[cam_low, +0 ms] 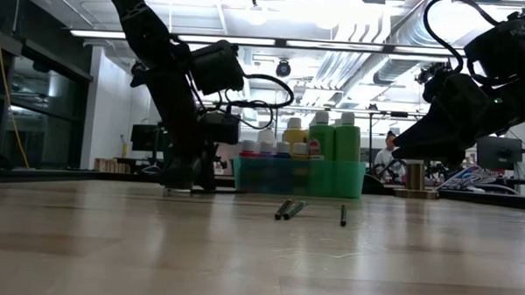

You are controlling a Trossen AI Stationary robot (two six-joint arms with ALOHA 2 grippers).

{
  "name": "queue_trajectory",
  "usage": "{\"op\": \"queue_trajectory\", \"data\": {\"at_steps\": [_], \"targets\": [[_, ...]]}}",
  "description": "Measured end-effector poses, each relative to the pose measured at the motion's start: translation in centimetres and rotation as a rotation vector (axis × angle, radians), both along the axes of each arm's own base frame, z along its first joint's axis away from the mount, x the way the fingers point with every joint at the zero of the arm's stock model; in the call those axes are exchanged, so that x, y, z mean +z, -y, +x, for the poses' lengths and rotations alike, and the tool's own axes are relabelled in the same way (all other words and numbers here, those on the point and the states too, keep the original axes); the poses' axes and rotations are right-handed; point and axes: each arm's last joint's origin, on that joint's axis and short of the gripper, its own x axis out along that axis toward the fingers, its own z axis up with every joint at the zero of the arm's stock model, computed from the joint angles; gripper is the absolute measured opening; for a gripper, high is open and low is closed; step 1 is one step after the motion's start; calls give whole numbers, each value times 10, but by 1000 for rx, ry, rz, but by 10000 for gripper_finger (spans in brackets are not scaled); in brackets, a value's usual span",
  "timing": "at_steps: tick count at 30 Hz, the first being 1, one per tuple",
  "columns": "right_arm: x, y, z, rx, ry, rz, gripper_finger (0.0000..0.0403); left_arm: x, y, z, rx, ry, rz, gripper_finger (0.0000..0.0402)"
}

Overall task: Pick & Place Paint Supplies
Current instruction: Put the silver black paint brush into the blue cup

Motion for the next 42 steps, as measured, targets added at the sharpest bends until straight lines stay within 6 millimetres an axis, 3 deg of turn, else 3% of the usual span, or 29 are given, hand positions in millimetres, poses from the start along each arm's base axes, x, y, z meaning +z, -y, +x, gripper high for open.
{"op": "queue_trajectory", "data": {"at_steps": [12,20,23,27,33,42], "targets": [[0,0,0,0,-3,0,185,12,13,-9,32,5,-69,0],[0,0,0,0,0,0,185,42,29,-23,53,48,-125,5],[0,0,0,0,-4,0,185,54,39,-27,65,103,-179,33],[0,0,0,0,-4,0,185,60,53,-32,132,143,-297,102],[0,0,0,0,-1,0,185,45,70,-33,277,128,-454,189],[0,0,0,0,-1,0,185,39,84,-30,348,204,-327,207]]}}
